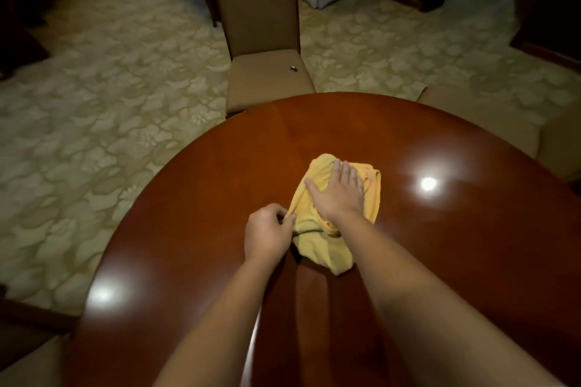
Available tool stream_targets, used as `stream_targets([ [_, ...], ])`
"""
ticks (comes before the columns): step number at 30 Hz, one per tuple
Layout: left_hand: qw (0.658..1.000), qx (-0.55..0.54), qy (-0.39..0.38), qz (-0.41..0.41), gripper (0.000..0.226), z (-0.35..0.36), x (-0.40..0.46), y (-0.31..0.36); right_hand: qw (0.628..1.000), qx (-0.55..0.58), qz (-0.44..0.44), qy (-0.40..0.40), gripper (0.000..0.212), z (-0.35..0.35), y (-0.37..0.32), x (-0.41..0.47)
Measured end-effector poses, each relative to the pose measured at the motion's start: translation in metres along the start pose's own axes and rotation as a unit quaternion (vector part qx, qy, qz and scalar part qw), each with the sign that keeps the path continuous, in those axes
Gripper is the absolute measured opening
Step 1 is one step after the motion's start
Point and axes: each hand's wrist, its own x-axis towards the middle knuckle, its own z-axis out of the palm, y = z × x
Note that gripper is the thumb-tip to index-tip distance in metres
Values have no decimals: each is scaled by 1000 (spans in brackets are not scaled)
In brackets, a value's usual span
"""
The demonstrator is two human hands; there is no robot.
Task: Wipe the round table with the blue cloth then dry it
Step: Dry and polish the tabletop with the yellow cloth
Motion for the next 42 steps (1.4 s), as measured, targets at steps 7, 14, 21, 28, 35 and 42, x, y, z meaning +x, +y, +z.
stream_targets([
  [7,980,-155,36,-115,29,-7,-19,-17,975,-59,-178,-116,70,-10,-49,27],
  [14,970,-108,131,-175,30,-56,-8,-43,941,-4,-252,-224,65,-13,-74,-13],
  [21,997,-22,66,-36,33,-46,-9,-39,909,296,-207,-207,48,-11,-61,-51],
  [28,998,49,-42,15,44,-14,6,-21,966,-66,-247,-42,52,-2,-1,-40],
  [35,972,198,-60,112,51,1,35,-25,959,-51,-276,44,48,7,0,1],
  [42,974,189,-31,124,50,8,58,-27,937,-59,-340,46,50,2,-5,34],
])
